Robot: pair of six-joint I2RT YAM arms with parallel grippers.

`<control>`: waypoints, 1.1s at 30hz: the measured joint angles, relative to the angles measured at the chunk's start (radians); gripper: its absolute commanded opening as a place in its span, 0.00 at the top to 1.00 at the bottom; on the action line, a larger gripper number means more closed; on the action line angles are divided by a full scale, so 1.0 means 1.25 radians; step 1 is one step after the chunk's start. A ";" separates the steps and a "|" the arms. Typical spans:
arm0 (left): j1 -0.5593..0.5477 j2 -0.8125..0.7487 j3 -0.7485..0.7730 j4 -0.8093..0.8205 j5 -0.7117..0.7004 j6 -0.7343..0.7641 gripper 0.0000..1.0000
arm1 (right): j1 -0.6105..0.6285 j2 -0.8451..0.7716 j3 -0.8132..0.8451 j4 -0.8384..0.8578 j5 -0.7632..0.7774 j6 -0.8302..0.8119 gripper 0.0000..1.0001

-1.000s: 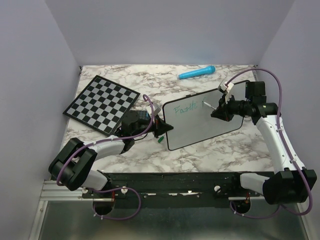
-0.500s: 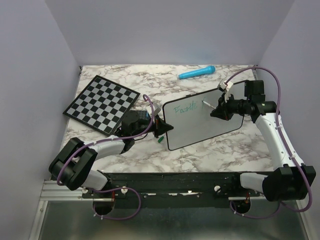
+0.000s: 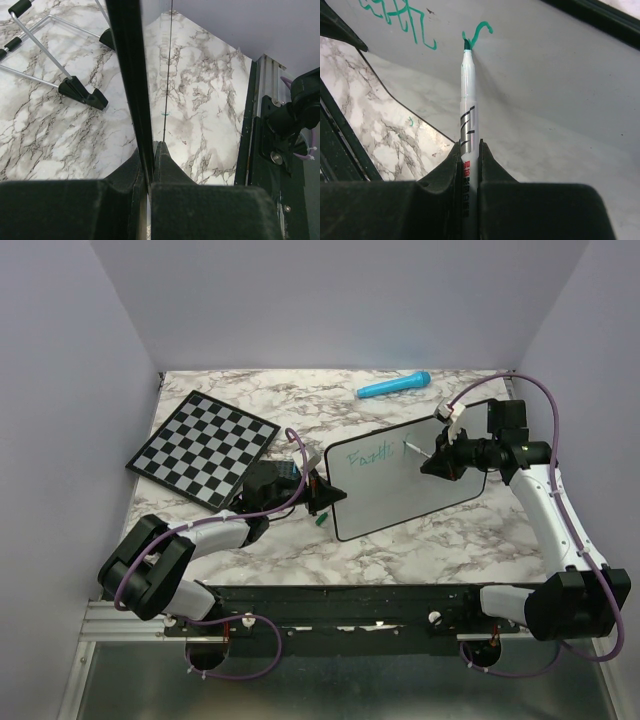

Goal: Write a sentence on the whiteboard

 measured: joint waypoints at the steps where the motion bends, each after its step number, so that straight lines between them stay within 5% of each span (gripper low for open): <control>1: 0.000 0.000 0.000 0.000 0.000 0.000 1.00 | 0.000 0.000 0.000 0.000 0.003 0.002 0.99; 33: 0.005 0.000 0.003 -0.006 0.004 0.000 1.00 | -0.048 -0.019 -0.009 0.004 0.009 -0.023 0.99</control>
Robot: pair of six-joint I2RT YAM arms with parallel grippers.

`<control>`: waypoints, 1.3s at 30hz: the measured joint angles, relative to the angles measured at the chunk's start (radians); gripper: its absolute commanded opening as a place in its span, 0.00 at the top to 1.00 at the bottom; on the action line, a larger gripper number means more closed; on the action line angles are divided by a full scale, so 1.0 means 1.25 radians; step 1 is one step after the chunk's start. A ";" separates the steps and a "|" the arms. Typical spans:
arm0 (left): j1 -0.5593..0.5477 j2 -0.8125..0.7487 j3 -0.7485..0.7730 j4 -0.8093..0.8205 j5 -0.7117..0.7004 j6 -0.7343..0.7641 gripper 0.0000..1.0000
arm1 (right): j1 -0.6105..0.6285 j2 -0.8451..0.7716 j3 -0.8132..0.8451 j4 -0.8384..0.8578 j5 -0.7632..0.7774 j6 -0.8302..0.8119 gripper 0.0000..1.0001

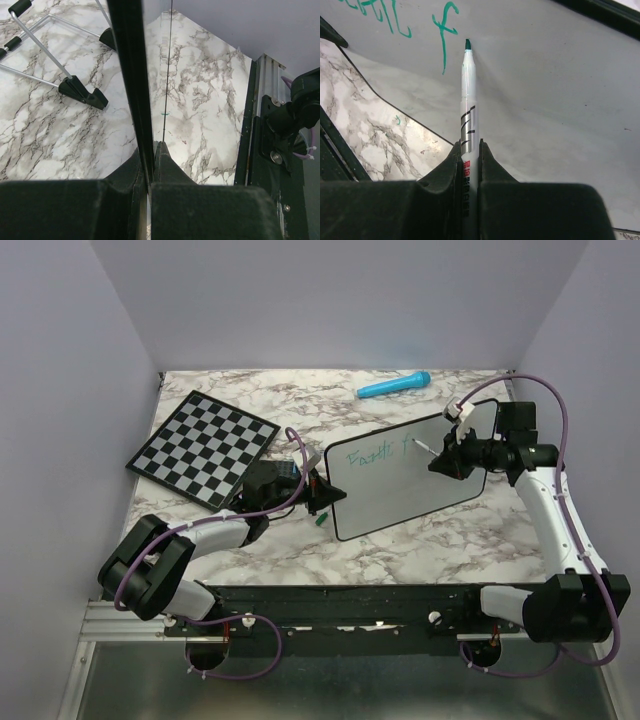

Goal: Write a sentence on the whiteboard

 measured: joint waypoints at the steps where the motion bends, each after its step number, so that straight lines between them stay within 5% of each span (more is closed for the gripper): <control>1: 0.000 0.000 0.001 -0.001 0.001 0.001 1.00 | 0.000 0.004 0.000 0.000 0.000 -0.001 1.00; 39: 0.005 0.007 0.013 -0.016 0.013 0.007 1.00 | -0.008 0.013 -0.030 -0.031 0.017 -0.027 0.99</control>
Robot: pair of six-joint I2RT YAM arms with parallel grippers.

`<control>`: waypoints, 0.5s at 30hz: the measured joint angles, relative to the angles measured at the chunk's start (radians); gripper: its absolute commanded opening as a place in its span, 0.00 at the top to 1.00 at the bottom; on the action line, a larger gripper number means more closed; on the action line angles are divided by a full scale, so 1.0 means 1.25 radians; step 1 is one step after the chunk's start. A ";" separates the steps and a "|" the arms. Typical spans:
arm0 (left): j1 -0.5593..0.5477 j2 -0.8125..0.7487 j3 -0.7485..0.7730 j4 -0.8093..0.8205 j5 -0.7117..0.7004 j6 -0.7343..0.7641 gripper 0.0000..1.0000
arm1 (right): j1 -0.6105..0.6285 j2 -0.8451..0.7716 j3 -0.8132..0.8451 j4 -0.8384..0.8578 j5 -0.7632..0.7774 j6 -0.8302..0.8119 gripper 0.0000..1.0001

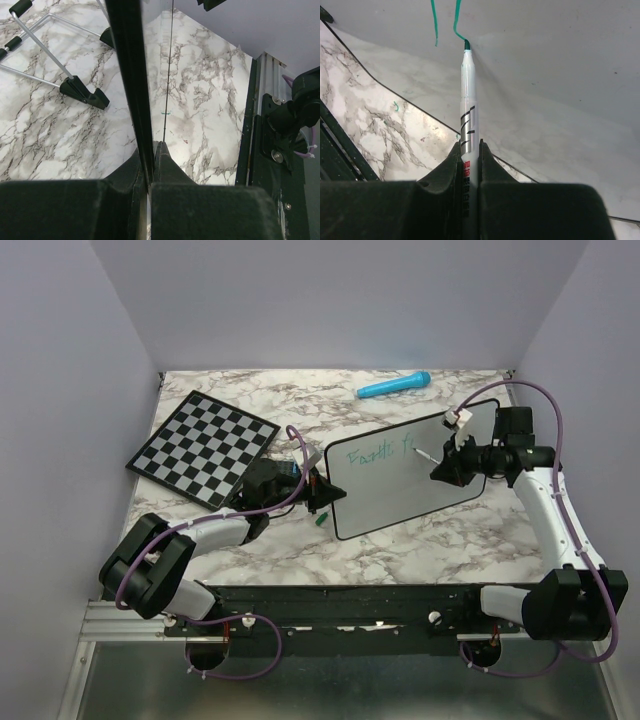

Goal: Write a sentence on the whiteboard

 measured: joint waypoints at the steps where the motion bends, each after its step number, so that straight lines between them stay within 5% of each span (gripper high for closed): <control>1: 0.000 0.000 0.000 0.000 0.000 0.000 1.00 | -0.002 0.000 0.000 0.000 0.001 0.000 0.99; 15: 0.001 0.000 0.000 -0.001 0.002 0.000 1.00 | -0.007 0.001 0.061 0.002 0.006 0.022 1.00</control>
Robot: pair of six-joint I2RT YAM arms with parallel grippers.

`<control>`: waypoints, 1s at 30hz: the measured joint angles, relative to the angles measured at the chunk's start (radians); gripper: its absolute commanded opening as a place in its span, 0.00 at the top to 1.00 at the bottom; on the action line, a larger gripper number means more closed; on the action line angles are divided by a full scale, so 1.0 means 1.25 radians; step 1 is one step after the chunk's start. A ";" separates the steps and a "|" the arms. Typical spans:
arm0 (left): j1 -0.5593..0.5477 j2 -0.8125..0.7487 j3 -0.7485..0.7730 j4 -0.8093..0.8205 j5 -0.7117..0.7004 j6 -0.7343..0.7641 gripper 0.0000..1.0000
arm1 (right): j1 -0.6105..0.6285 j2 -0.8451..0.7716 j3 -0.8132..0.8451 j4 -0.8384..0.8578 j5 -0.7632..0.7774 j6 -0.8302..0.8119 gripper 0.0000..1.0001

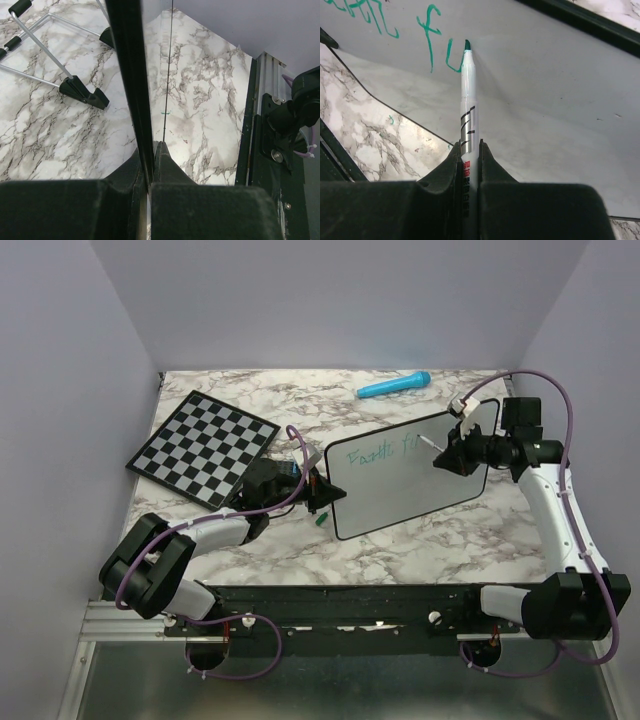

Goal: Write a sentence on the whiteboard

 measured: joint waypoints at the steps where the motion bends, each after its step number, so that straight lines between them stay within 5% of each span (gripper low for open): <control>1: 0.000 0.000 0.000 0.000 0.000 0.000 1.00 | 0.000 0.001 0.004 0.001 0.000 0.002 0.99; 30: 0.000 0.001 0.006 -0.007 0.005 0.013 1.00 | -0.029 -0.034 -0.034 -0.013 -0.020 -0.013 1.00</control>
